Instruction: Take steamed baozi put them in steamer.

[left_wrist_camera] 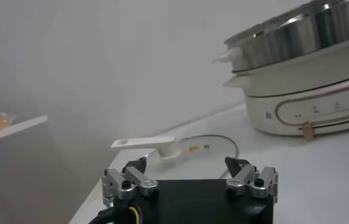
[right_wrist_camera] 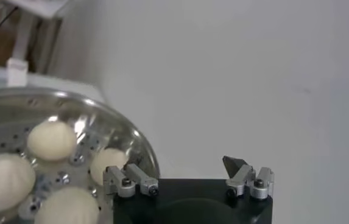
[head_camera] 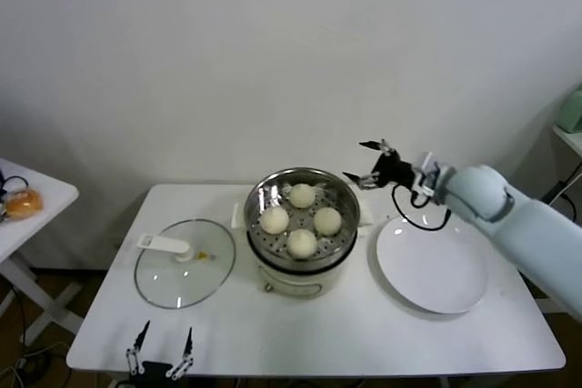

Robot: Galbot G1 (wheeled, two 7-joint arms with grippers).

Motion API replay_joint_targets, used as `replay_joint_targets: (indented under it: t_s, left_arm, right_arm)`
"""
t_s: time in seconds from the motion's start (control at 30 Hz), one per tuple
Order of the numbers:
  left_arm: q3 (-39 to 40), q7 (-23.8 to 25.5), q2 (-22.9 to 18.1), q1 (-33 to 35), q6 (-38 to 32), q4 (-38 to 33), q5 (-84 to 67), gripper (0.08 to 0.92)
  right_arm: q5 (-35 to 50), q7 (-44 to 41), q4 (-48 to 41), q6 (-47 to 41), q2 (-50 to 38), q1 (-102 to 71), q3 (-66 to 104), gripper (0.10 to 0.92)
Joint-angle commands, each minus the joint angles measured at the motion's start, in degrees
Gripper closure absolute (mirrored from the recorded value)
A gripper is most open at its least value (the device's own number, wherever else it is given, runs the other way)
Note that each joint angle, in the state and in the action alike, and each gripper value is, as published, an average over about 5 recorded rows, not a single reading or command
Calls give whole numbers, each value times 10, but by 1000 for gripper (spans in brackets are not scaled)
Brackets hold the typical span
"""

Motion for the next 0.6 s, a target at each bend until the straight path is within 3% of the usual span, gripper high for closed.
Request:
replay_joint_targets:
  t_s: [0.03,0.4,0.6]
  left_arm:
    - [0,-5,-28,-5,-5,5,-8,177]
    - [6,-6,-28,-12,-3,-2,-27,177]
    - [10,-7,-25,-10,-4,-1,-29,177]
  right_arm:
    - [-26,121,116,148,94,-535,438,203]
    - [-118,105,80,422,306,-758,519,203]
    - [-120,105,54,493,367,-795,509,203]
